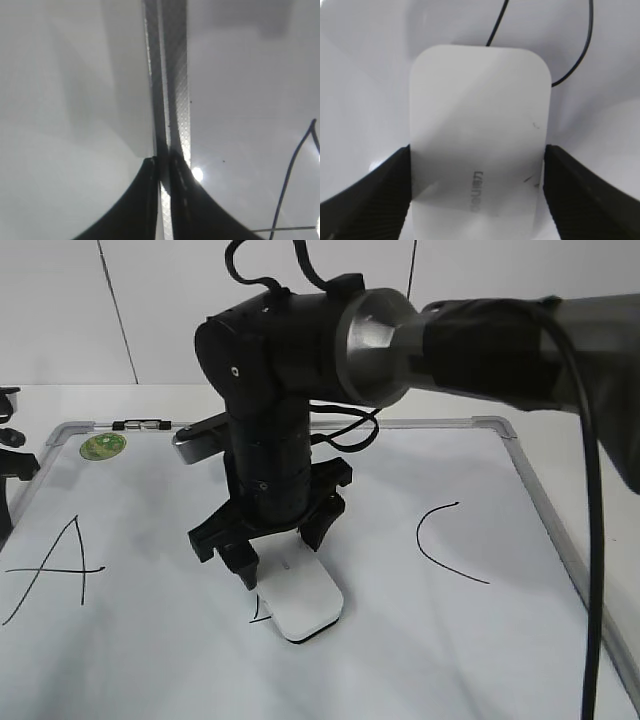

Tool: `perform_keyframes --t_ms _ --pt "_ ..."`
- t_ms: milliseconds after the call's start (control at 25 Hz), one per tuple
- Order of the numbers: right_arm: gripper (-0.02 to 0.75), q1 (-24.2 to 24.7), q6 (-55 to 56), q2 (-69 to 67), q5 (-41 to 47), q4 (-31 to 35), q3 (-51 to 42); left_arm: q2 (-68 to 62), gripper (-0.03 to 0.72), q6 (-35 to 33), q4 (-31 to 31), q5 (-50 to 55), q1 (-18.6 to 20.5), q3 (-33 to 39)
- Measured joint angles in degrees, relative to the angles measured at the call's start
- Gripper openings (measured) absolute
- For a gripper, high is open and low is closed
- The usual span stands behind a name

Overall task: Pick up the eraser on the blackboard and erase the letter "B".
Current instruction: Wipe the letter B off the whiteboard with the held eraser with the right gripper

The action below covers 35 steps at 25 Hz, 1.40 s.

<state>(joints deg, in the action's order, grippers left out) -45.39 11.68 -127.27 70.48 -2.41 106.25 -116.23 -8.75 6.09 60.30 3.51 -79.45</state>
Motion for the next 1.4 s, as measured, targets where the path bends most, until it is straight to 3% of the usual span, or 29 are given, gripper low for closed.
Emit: perform_keyframes --t_ms 1000,1400 --pt "0.573 0.00 -0.12 0.00 -0.04 1.09 0.03 -0.04 0.022 0.00 0.09 0.09 0.00 0.00" --pt "0.571 -1.18 -4.17 0.00 -0.25 7.94 0.24 -0.04 0.022 0.00 0.09 0.09 0.00 0.00"
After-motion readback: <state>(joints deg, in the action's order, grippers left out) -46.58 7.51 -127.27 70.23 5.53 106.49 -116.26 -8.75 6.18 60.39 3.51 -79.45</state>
